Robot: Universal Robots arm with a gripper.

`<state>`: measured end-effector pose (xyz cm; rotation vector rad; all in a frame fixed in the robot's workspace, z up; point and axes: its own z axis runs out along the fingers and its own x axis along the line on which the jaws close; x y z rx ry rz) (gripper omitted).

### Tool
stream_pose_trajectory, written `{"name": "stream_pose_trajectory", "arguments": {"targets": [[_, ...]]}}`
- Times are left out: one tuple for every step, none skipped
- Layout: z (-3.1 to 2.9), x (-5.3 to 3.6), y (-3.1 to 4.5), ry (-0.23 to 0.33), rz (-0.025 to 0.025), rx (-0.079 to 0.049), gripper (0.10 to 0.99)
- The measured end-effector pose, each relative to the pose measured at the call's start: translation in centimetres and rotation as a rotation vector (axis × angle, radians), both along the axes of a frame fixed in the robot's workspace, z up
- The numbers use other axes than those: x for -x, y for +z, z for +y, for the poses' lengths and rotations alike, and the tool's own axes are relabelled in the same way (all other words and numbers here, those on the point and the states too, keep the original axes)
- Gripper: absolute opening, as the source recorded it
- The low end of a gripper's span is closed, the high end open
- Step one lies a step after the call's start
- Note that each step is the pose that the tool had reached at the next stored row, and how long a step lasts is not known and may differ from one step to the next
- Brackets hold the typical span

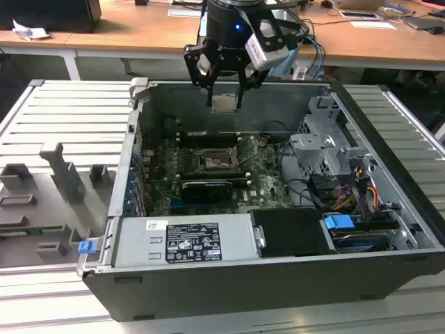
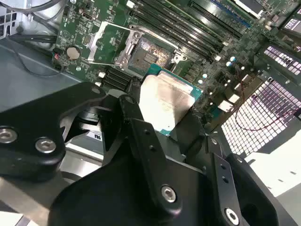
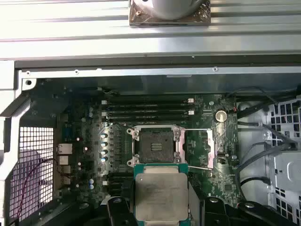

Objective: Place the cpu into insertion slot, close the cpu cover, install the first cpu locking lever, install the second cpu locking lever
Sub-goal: 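Place the cpu into insertion slot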

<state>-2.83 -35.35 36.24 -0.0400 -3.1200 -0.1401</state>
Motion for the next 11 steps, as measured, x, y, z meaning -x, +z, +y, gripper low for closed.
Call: {"name": "stream_pose_trajectory", "arguments": {"targets": [[0.0, 0.0, 0.0, 0.0, 0.0, 0.0, 0.541], [0.0, 0.0, 0.0, -0.002, 0.0, 0.0, 0.541], [0.0, 0.0, 0.0, -0.005, 0.0, 0.0, 0.541], [0.0, 0.0, 0.0, -0.009, 0.0, 0.0, 0.541], [0.0, 0.0, 0.0, -0.013, 0.0, 0.0, 0.541], [0.0, 0.0, 0.0, -0.017, 0.0, 0.0, 0.541], [0.0, 0.0, 0.0, -0.02, 0.0, 0.0, 0.541], [0.0, 0.0, 0.0, -0.023, 0.0, 0.0, 0.541], [0.0, 0.0, 0.0, -0.024, 0.0, 0.0, 0.541], [0.0, 0.0, 0.0, -0.025, 0.0, 0.0, 0.541], [0.0, 0.0, 0.0, -0.026, 0.0, 0.0, 0.541]]}}
